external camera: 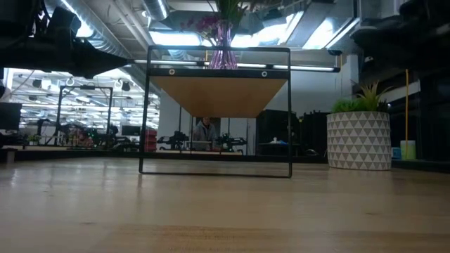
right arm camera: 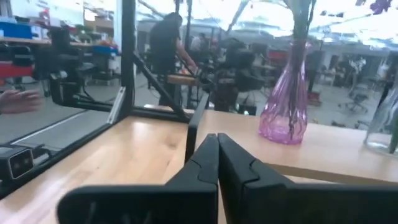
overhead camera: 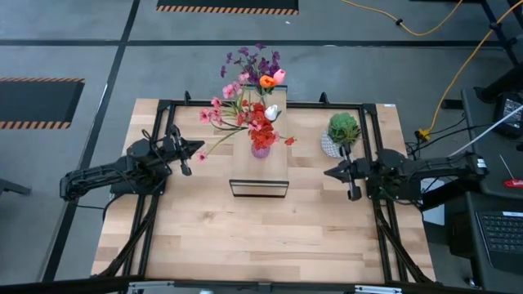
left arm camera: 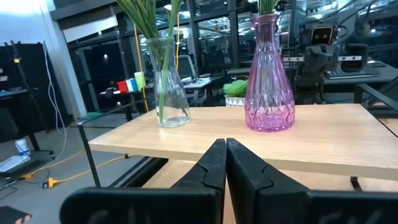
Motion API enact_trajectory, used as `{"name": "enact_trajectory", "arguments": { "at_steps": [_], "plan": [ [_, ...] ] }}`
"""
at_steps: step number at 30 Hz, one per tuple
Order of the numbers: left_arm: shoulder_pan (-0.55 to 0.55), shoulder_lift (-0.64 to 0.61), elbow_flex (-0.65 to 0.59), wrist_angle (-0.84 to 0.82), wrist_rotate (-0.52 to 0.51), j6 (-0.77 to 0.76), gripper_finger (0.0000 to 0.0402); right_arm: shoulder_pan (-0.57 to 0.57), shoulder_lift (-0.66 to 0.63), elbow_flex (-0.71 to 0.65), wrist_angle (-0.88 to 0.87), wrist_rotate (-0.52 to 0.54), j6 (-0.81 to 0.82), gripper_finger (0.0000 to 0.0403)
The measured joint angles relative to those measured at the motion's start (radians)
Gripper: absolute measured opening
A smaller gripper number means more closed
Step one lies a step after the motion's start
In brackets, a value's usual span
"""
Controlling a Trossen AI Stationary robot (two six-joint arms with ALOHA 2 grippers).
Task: Pick and place flowers into a vace then onto a shelf
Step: Return to Home Position
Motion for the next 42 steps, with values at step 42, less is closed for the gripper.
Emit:
{"name": "enact_trajectory", "arguments": {
  "at_steps": [42],
  "plan": [
    [0.000, 0.000, 0.000, 0.000, 0.002, 0.000, 0.0006, 0.000, -0.141, -0.020, -0.167, -0.003, -0.023, 0.0025]
  ]
}}
